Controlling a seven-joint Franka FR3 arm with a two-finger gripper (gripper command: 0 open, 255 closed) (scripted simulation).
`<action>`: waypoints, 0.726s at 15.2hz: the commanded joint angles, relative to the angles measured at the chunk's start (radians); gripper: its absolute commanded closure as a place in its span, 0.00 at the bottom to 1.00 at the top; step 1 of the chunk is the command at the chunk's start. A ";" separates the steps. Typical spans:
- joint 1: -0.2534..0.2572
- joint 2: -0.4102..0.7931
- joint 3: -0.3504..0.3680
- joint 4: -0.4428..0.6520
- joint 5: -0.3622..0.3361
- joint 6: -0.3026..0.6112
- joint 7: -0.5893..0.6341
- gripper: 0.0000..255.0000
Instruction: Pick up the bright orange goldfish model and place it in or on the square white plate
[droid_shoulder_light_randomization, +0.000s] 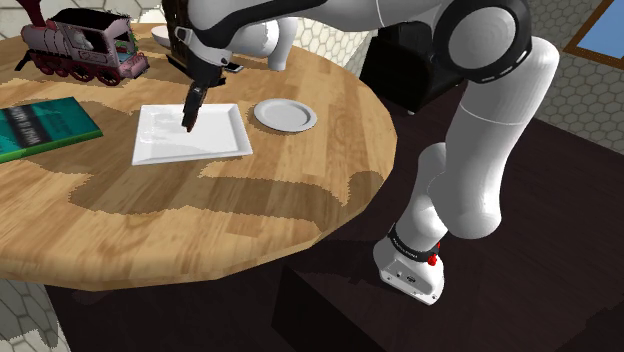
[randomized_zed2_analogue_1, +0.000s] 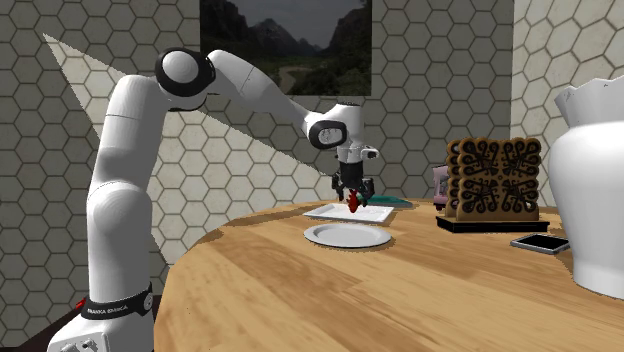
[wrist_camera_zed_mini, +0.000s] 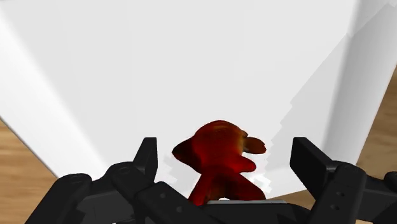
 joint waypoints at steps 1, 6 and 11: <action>-0.003 -0.032 -0.009 0.009 -0.022 -0.039 0.013 0.00; -0.007 -0.064 -0.017 0.024 -0.044 -0.084 0.026 0.00; -0.007 -0.064 -0.017 0.024 -0.044 -0.084 0.026 0.00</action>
